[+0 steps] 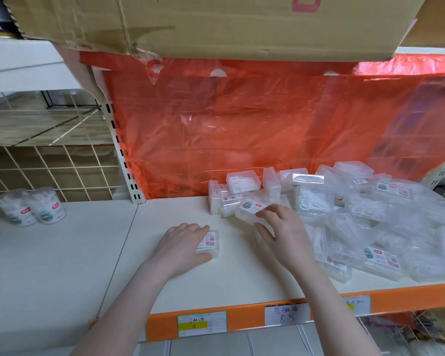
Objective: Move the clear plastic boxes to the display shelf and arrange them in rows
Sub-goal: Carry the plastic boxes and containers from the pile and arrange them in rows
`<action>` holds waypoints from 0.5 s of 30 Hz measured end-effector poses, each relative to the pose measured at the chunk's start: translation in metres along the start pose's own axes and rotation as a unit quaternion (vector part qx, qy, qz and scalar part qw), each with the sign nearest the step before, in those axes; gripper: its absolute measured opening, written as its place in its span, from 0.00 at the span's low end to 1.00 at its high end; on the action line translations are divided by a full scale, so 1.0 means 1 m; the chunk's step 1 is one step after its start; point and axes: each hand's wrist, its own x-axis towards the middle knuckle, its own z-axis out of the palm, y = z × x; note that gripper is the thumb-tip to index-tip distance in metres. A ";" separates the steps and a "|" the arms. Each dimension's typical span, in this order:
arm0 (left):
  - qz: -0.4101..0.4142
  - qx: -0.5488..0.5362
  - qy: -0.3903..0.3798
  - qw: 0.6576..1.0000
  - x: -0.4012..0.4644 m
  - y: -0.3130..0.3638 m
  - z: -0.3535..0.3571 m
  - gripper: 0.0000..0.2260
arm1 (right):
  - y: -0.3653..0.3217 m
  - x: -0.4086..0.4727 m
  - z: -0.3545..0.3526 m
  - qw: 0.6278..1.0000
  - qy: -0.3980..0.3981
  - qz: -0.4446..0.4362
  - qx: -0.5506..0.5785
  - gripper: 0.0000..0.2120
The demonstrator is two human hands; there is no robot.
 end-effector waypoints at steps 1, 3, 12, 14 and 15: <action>-0.001 -0.001 -0.001 1.000 -0.001 0.000 0.000 0.30 | 0.000 0.001 0.002 1.000 -0.001 0.003 -0.006 0.11; -0.001 -0.005 -0.001 1.000 -0.002 -0.001 0.001 0.30 | -0.001 0.004 0.004 1.000 -0.004 0.014 -0.007 0.10; -0.008 -0.004 -0.005 1.000 -0.005 -0.005 0.001 0.30 | -0.003 0.020 0.000 0.995 -0.057 0.086 0.021 0.11; -0.010 -0.004 -0.006 1.000 -0.005 -0.004 0.000 0.30 | -0.004 0.023 -0.003 0.993 -0.073 0.095 0.017 0.12; -0.011 -0.004 -0.008 1.000 -0.004 -0.004 -0.001 0.30 | -0.004 0.024 -0.004 0.992 -0.083 0.098 0.015 0.13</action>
